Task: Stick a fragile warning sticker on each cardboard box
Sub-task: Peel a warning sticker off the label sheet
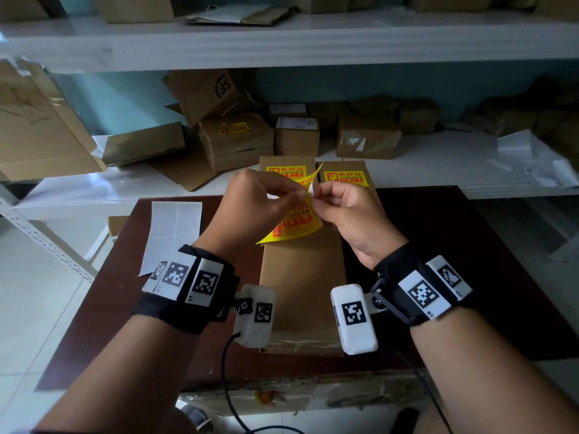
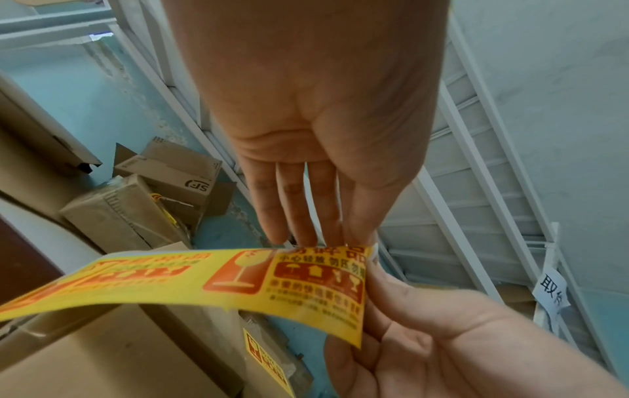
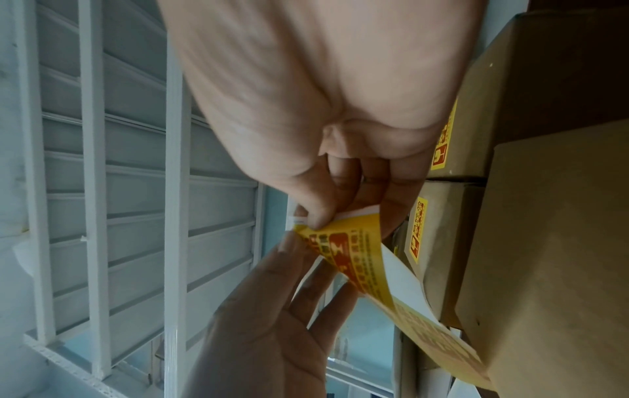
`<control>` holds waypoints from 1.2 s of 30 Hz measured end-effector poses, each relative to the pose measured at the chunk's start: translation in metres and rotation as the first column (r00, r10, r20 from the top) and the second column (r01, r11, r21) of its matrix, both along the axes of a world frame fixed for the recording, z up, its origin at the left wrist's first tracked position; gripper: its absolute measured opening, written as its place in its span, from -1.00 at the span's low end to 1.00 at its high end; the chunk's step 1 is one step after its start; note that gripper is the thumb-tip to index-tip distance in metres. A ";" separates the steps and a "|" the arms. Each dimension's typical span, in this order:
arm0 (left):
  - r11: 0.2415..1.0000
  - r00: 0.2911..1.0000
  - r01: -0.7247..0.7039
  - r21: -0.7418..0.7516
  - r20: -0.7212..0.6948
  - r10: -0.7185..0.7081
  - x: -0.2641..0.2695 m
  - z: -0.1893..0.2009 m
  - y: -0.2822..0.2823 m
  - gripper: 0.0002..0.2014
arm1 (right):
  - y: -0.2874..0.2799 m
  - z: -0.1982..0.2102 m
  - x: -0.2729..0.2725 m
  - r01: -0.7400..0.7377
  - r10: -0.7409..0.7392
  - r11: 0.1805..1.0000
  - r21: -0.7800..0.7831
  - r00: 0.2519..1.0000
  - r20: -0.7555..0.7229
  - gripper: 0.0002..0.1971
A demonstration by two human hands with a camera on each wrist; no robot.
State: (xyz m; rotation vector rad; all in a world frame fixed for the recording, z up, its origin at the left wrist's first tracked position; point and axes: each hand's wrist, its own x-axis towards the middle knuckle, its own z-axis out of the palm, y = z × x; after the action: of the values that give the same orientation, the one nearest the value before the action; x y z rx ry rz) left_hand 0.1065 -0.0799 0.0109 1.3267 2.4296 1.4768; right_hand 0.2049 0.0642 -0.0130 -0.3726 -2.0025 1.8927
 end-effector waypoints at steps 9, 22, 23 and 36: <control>1.000 0.999 -0.029 0.001 -0.046 0.029 0.001 0.000 0.001 -0.85 | 0.001 0.004 0.002 0.004 -0.005 0.980 -0.197 1.000 -0.006 -0.89; 0.999 0.990 -0.036 0.007 -0.139 0.037 0.006 0.004 -0.002 -0.91 | 0.000 0.001 0.002 -0.013 0.008 0.998 -0.063 0.997 -0.077 -0.89; 0.999 0.986 -0.031 0.013 -0.163 0.032 0.005 0.004 -0.002 -0.91 | 0.000 0.001 0.001 -0.008 0.005 0.999 -0.034 0.997 -0.080 -0.87; 0.998 0.958 -0.034 0.050 -0.283 0.047 0.002 0.001 -0.002 -0.89 | -0.008 0.001 -0.001 -0.004 0.006 0.999 0.037 0.997 -0.070 -0.83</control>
State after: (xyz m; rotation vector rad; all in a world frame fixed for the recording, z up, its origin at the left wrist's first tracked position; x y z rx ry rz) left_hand 0.1086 -0.0822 0.0116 1.6106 2.6190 1.4475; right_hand 0.2040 0.0565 -0.0115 -0.2871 -1.9908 1.8435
